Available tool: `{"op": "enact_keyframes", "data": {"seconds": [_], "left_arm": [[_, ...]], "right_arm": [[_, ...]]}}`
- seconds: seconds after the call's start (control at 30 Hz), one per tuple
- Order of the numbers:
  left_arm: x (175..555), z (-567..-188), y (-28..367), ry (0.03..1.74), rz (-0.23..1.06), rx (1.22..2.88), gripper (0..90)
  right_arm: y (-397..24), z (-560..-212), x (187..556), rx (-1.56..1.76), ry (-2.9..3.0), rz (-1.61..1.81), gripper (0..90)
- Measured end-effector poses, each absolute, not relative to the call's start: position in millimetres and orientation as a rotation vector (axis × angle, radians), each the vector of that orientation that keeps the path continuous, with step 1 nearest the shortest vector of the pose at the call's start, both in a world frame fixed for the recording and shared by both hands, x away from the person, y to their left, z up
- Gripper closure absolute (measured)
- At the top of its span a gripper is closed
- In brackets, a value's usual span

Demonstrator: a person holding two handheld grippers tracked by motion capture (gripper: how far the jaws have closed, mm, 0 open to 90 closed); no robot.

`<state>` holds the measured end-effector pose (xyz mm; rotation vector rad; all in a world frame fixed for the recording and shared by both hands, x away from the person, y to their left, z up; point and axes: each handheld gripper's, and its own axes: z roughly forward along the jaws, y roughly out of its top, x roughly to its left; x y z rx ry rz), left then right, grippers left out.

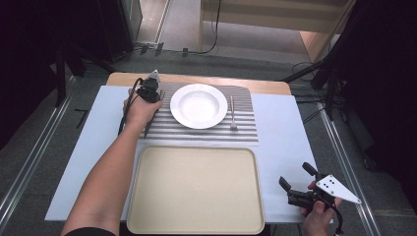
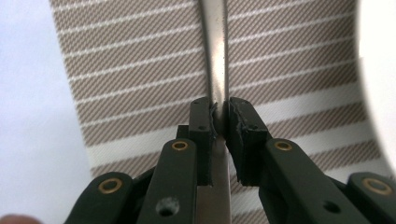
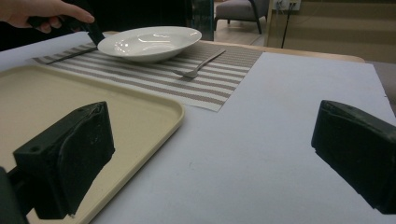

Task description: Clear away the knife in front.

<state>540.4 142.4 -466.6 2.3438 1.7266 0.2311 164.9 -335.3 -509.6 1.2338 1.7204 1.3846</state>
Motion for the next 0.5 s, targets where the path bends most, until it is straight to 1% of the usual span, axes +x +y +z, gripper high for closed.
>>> {"op": "enact_keyframes", "data": {"seconds": [0.27, 0.5], "left_arm": [[539.1, -465.8, 150.9, 1.681, 0.146, 2.422, 79.2], [541.2, -466.0, 142.2, 1.682, 0.184, 2.499, 78.0]], "right_arm": [[-334.7, -510.2, 166.4, 1.234, 1.724, 1.378, 0.0], [-334.5, -510.7, 167.0, 1.239, 1.728, 1.378, 0.0]]}}
